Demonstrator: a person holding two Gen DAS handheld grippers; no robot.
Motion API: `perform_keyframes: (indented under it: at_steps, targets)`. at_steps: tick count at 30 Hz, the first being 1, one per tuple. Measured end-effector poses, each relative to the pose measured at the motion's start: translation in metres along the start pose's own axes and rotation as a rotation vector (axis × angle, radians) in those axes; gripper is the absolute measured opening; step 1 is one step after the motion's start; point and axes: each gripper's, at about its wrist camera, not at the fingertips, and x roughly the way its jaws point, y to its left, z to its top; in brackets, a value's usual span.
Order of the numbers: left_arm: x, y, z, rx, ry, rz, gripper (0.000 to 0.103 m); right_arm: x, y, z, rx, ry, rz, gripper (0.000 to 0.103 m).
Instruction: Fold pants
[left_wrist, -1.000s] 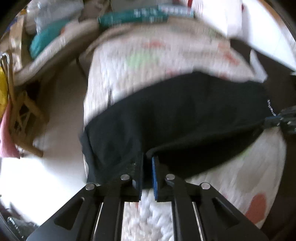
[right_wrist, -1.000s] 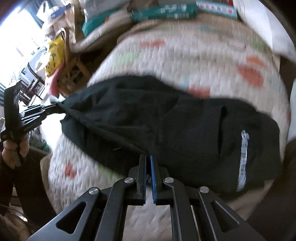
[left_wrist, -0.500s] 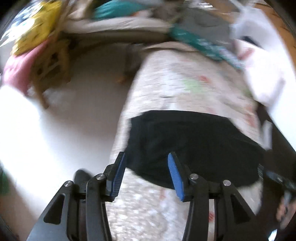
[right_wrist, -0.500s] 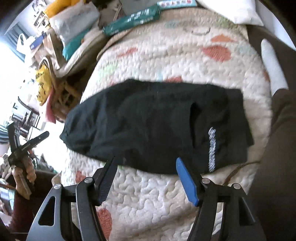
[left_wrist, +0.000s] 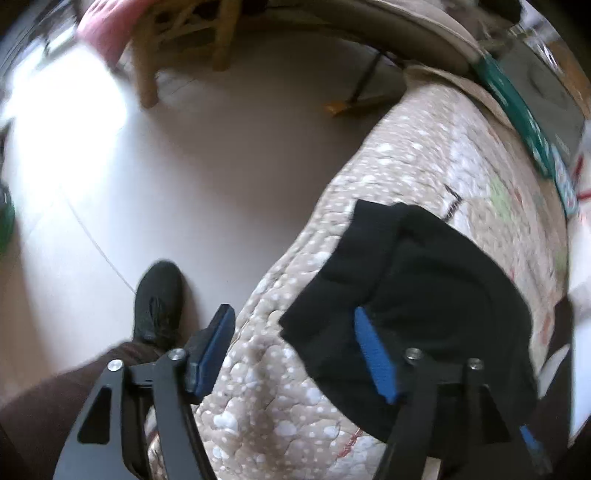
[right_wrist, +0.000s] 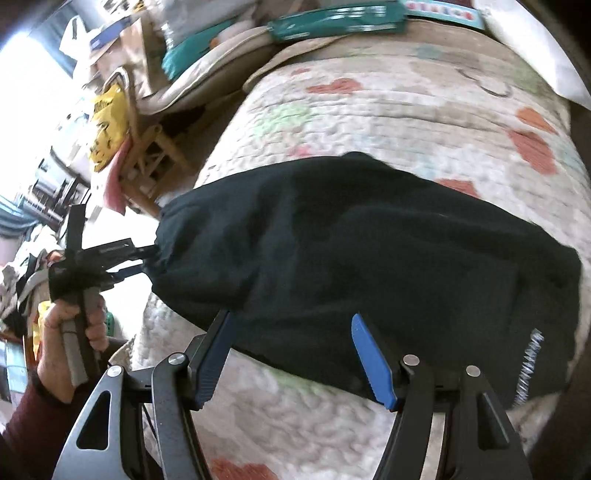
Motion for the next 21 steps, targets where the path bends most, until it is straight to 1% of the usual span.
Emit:
perform_keyframes:
  at_steps: [2, 4, 5, 8, 10, 12, 14, 16, 17, 20, 21]
  targets:
    - [-0.004, 0.014, 0.001, -0.059, 0.008, -0.039, 0.068, 0.013, 0.013, 0.007, -0.016, 0.011, 0.020, 0.071]
    - [-0.013, 0.029, -0.001, -0.126, 0.004, -0.096, 0.068, 0.029, 0.033, 0.019, -0.049, 0.033, 0.066, 0.071]
    - [-0.016, 0.032, -0.004, -0.144, -0.003, -0.111, 0.067, 0.038, 0.048, 0.030, -0.083, 0.039, 0.090, 0.071]
    - [-0.029, 0.037, -0.014, -0.163, -0.054, -0.085, 0.066, 0.060, 0.085, 0.059, -0.199, 0.061, 0.139, 0.071]
    - [-0.031, 0.042, -0.020, -0.185, -0.052, -0.125, 0.066, 0.079, 0.111, 0.081, -0.282, 0.083, 0.158, 0.071]
    - [-0.028, 0.047, -0.021, -0.203, -0.033, -0.159, 0.066, 0.104, 0.137, 0.104, -0.359, 0.133, 0.181, 0.071]
    - [-0.023, 0.048, -0.021, -0.220, -0.016, -0.193, 0.066, 0.126, 0.158, 0.121, -0.414, 0.158, 0.168, 0.071]
    - [-0.018, 0.045, -0.023, -0.214, 0.005, -0.211, 0.066, 0.152, 0.176, 0.135, -0.456, 0.213, 0.179, 0.071]
    - [-0.015, 0.043, -0.025, -0.214, 0.013, -0.226, 0.066, 0.165, 0.183, 0.140, -0.476, 0.238, 0.171, 0.071]
    - [-0.007, 0.035, -0.030, -0.202, 0.028, -0.233, 0.066, 0.202, 0.202, 0.146, -0.537, 0.329, 0.151, 0.071]
    - [-0.002, 0.031, -0.032, -0.203, 0.041, -0.236, 0.066, 0.213, 0.207, 0.145, -0.561, 0.357, 0.131, 0.071]
